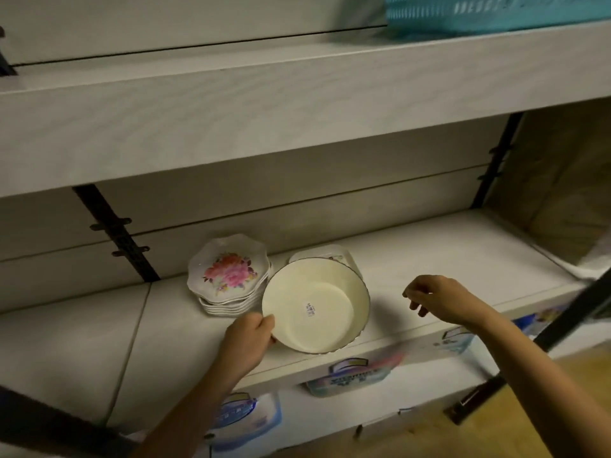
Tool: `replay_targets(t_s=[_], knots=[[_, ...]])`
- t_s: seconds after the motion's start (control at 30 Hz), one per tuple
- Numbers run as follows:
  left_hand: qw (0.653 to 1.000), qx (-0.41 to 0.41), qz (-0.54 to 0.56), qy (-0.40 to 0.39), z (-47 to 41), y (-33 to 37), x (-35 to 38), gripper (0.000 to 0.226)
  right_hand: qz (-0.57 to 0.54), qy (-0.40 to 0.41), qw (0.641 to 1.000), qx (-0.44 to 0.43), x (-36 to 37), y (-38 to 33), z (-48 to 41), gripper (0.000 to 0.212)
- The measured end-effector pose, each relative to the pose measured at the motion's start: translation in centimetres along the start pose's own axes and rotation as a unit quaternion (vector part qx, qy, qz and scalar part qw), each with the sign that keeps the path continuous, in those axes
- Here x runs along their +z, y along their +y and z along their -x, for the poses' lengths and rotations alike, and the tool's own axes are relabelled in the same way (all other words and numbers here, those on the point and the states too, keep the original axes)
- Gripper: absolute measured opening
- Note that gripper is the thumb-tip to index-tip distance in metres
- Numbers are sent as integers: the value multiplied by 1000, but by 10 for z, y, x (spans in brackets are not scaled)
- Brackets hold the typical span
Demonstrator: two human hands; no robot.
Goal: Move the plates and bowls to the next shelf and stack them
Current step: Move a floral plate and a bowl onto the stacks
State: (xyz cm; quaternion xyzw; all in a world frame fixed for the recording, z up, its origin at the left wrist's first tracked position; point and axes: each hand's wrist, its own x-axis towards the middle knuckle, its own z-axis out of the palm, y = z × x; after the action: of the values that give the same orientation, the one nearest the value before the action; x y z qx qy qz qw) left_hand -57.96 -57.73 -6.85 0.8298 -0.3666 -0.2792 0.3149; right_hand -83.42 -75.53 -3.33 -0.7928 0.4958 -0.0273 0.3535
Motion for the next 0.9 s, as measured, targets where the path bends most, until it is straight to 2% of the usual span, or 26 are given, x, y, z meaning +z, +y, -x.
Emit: replay_targets(t_s=[0.13, 0.27, 0.47, 0.63, 0.8, 0.9], knots=[[999, -16, 36, -8, -14, 42, 36, 36, 51, -22, 998, -25, -34, 30, -10, 17], [999, -35, 39, -6, -37, 82, 81, 38, 95, -25, 995, -35, -65, 61, -19, 26], [996, -67, 63, 4, -69, 132, 146, 30, 114, -33, 992, -42, -100, 94, -28, 25], [995, -93, 32, 7, -94, 150, 177, 35, 116, -39, 991, -51, -115, 114, -35, 23], [994, -103, -10, -25, -100, 162, 177, 32, 127, -48, 988, -66, -121, 115, -50, 24], [993, -81, -80, -4, -94, 157, 165, 45, 130, -51, 986, -88, -119, 104, -60, 25]])
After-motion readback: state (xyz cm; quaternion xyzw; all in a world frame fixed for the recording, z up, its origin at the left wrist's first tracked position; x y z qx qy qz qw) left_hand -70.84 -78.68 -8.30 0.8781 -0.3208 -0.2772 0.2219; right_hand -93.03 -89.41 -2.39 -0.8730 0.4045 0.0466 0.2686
